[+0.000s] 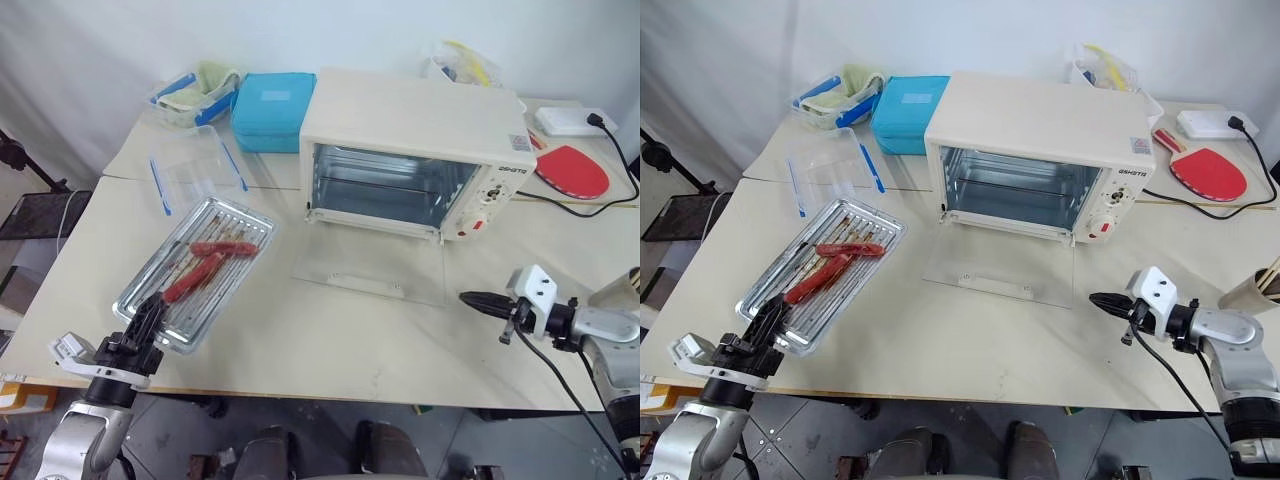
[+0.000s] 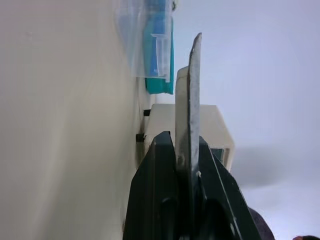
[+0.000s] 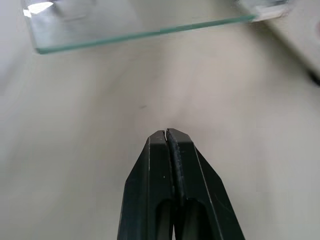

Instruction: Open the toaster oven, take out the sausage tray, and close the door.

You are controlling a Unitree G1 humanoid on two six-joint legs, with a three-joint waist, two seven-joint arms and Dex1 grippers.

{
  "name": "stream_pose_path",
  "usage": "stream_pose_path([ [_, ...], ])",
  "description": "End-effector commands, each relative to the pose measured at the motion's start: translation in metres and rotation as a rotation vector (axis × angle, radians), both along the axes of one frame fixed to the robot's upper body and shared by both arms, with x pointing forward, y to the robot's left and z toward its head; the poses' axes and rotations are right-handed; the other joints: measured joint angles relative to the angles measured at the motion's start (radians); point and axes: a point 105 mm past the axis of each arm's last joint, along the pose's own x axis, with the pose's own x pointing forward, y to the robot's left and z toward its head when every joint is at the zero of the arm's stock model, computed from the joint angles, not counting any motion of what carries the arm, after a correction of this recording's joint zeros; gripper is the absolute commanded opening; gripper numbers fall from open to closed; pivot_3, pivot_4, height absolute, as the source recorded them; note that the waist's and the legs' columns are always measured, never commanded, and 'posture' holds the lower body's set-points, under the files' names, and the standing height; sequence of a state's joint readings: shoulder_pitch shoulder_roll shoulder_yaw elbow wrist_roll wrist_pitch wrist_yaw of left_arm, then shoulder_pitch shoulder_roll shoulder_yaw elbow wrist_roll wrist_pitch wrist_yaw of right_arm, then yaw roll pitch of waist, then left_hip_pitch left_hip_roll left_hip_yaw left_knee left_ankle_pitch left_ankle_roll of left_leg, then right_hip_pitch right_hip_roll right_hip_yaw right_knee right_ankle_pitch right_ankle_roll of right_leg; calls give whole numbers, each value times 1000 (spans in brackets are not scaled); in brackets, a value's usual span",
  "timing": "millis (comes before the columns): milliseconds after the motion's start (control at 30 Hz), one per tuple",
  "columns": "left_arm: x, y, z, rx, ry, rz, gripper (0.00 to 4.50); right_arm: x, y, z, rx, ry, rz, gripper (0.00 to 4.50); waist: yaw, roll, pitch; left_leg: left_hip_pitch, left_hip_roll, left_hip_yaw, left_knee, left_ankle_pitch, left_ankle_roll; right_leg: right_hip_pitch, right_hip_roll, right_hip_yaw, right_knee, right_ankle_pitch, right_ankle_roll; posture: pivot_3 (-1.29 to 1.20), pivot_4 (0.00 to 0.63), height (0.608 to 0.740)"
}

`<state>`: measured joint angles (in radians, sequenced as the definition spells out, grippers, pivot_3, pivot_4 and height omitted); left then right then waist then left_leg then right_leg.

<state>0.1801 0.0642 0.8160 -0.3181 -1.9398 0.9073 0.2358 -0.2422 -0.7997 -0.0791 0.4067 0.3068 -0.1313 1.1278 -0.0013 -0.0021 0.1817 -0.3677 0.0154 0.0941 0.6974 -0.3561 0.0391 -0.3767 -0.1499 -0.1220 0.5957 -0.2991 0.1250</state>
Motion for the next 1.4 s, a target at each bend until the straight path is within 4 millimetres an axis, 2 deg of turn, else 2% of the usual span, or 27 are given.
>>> stream_pose_path([
  [33, -3, -1, 12, 7, -39, 11, 0, 0, 20, 12, 118, -15, 84, 54, 0, 0, 0, 0, 0, 0, 0, 0, 0, 0, 0, 0, 0, 0, 0, 0, 150, 740],
  [200, 2, -1, 14, 12, -34, 8, 0, -3, 33, 24, 257, -23, 133, 54, 3, 0, 0, -1, -1, 0, 0, -1, 1, 0, 1, 0, 0, 0, 0, 0, 150, 740],
  [367, 5, -3, 13, 30, -22, -24, 0, 0, 38, 57, 386, -110, 113, 54, 2, 1, 0, -1, -1, 0, 0, -2, 0, 0, 0, 0, -2, 0, 0, 0, 150, 740],
  [533, 8, -7, 8, 53, 5, -81, 0, -5, 30, 113, 517, -271, 69, 54, 2, 2, 1, -1, 0, 0, -1, -3, -1, 0, 0, 0, -2, 0, 0, 0, 150, 740],
  [700, 14, -13, 5, 75, 17, -168, 0, -16, 25, 137, 558, -322, 50, 54, 8, 2, 1, -2, 0, -1, -1, -3, 0, -1, 0, 0, -3, 0, 0, 0, 150, 740],
  [733, 15, -16, 5, 80, 16, -193, 0, -21, 24, 138, 598, -282, 49, 54, 9, 2, 1, -2, 0, -1, -1, -3, 0, -1, 0, 0, -3, 0, 0, 0, 150, 740],
  [800, 20, -23, 3, 94, 24, -267, 0, -33, 28, 130, 523, -265, 74, 437, 20, 3, 1, -2, 0, -1, -1, -4, 0, -1, 0, 0, -2, 0, 0, 0, 150, 740],
  [867, 26, -36, 1, 127, 39, -385, 0, -50, 29, 111, 415, -245, 105, 962, 29, 3, 0, -2, 0, -1, -3, -4, 0, -1, 0, 0, -2, 0, 0, 0, 150, 740],
  [933, 29, -42, 1, 141, 40, -452, 0, -61, 28, 98, 373, -205, 118, 1558, 33, 3, 0, -2, -1, -2, -4, -4, 0, -1, 3, 0, -1, 0, 0, 0, 150, 740],
  [1033, 43, -62, -1, 179, 72, -597, 0, -82, 19, 77, 323, -184, 100, 2512, 34, 4, 0, -2, -4, 0, -5, -3, 2, -1, 3, 1, -1, 1, 1, 0, 150, 740],
  [1133, 52, -76, -1, 199, 89, -700, 0, -95, 19, 69, 280, -223, 111, 3541, 28, 5, 0, -1, -5, 1, -5, -3, 3, 0, 3, 3, -2, 2, 4, 0, 150, 740],
  [1233, 63, -100, 2, 219, 79, -822, 0, -109, 21, 65, 303, -191, 123, 4439, 26, 5, 0, 0, -6, 2, -5, -3, 3, 0, 3, 4, -1, 2, 5, 0, 150, 740],
  [1267, 67, -106, 2, 231, 80, -854, 0, -113, 22, 62, 321, -148, 120, 4481, 26, 5, 0, 0, -5, 2, -5, -2, 2, 0, 4, 4, -1, 2, 5, 0, 150, 740],
  [1400, 84, -131, -2, 286, 98, -953, 0, -119, 23, 69, 350, -149, 86, 4481, 28, 5, -1, 0, -5, 3, -5, -2, 2, 0, 5, 3, -1, 2, 5, 0, 150, 740],
])
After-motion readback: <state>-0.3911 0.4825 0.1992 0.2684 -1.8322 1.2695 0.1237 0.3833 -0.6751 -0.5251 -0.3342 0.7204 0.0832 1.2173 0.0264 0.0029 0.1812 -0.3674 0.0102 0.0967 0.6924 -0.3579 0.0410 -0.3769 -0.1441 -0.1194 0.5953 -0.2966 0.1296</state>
